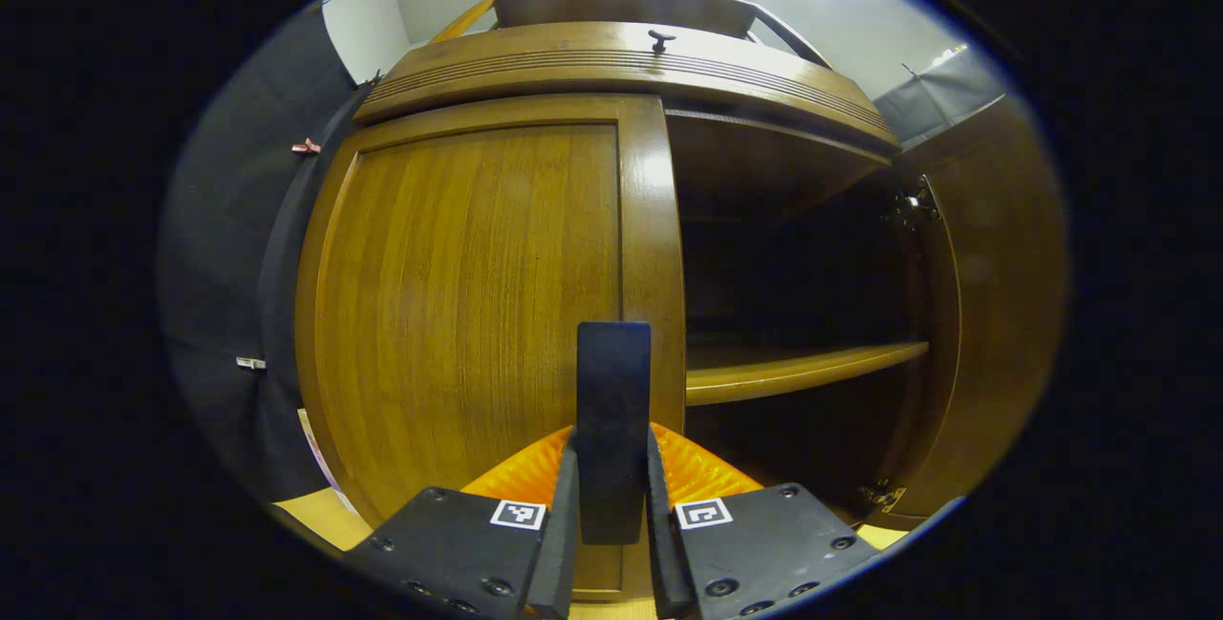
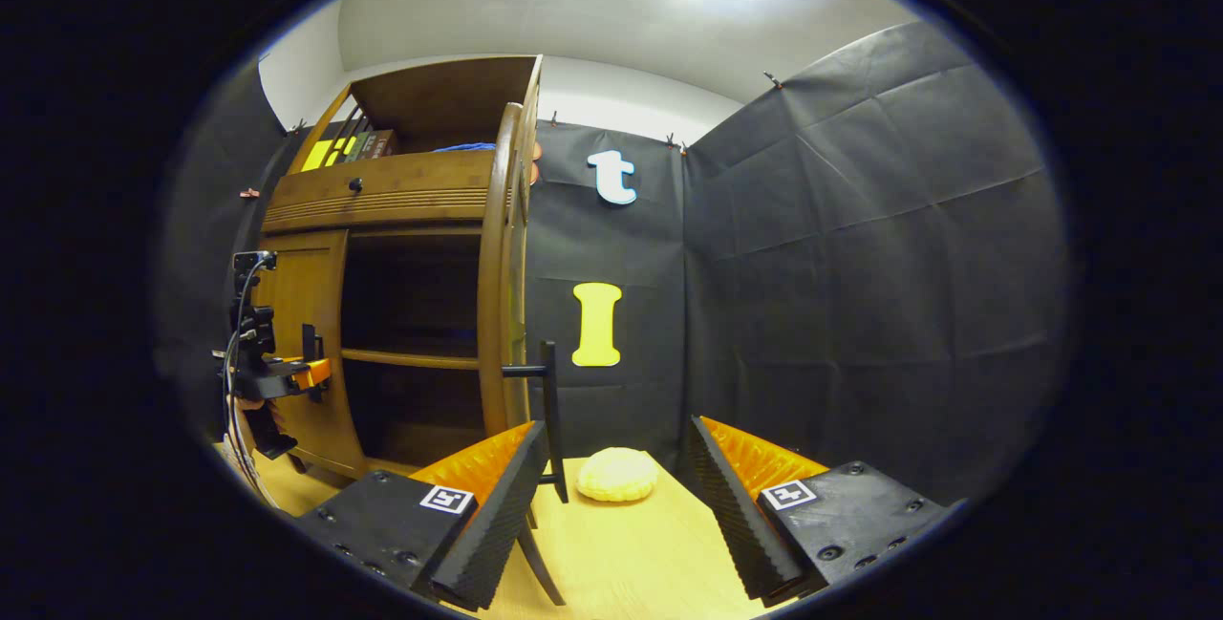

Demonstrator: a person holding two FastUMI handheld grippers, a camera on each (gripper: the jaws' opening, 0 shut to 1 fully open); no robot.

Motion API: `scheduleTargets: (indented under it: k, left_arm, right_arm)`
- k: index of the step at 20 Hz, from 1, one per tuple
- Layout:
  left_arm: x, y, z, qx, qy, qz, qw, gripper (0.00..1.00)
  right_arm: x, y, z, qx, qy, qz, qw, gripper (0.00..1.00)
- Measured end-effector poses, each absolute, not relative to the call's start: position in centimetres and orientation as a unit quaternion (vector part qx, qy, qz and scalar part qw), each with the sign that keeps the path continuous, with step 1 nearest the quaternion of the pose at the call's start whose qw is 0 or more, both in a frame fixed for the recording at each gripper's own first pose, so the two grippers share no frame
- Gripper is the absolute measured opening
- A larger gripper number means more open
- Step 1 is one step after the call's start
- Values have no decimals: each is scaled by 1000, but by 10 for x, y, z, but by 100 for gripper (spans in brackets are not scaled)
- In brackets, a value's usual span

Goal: Open the right door of the double-door shoe cabinet with the right hand, and open the left door with the left hand.

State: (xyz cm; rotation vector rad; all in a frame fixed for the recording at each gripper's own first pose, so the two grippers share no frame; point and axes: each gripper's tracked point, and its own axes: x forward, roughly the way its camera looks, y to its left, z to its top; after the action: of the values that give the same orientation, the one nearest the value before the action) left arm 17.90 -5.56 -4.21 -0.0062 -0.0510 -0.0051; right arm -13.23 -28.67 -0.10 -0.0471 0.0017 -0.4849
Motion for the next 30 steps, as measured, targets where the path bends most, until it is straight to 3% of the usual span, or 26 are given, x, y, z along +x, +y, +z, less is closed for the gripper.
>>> scheduleTargets:
  k: [2,3,7,8,9,10,13,22,30]
  left_arm:
    - [175,-56,-42,-7,-24,-10,1000,33]
    - [173,-56,-42,-9,-22,-15,1000,32]
    - [159,-55,-40,-23,-18,-35,999,30]
    - [155,-55,-41,-26,-15,-41,999,30]
    - [150,-54,-40,-29,-14,-48,998,31]
    - [143,-53,-39,-33,-14,-55,998,30]
    - [127,-50,-37,-42,-13,-75,996,30]
    - [63,-28,-33,-40,-15,-98,994,30]
    - [17,6,-32,-28,-17,-93,995,30]
  right_arm:
    - [-136,-283,0,-28,2,-244,969,88]
    - [-136,-279,2,-30,2,-242,970,98]
    - [-143,-274,6,-56,-1,-257,965,89]
    - [-145,-271,5,-59,2,-258,964,89]
    - [-145,-266,5,-62,7,-258,964,96]
    - [-147,-264,5,-64,10,-261,963,93]
    - [-151,-256,7,-70,13,-269,960,96]
    - [-152,-182,24,-89,-6,-229,969,94]
    - [-139,-134,4,-76,9,-180,981,95]
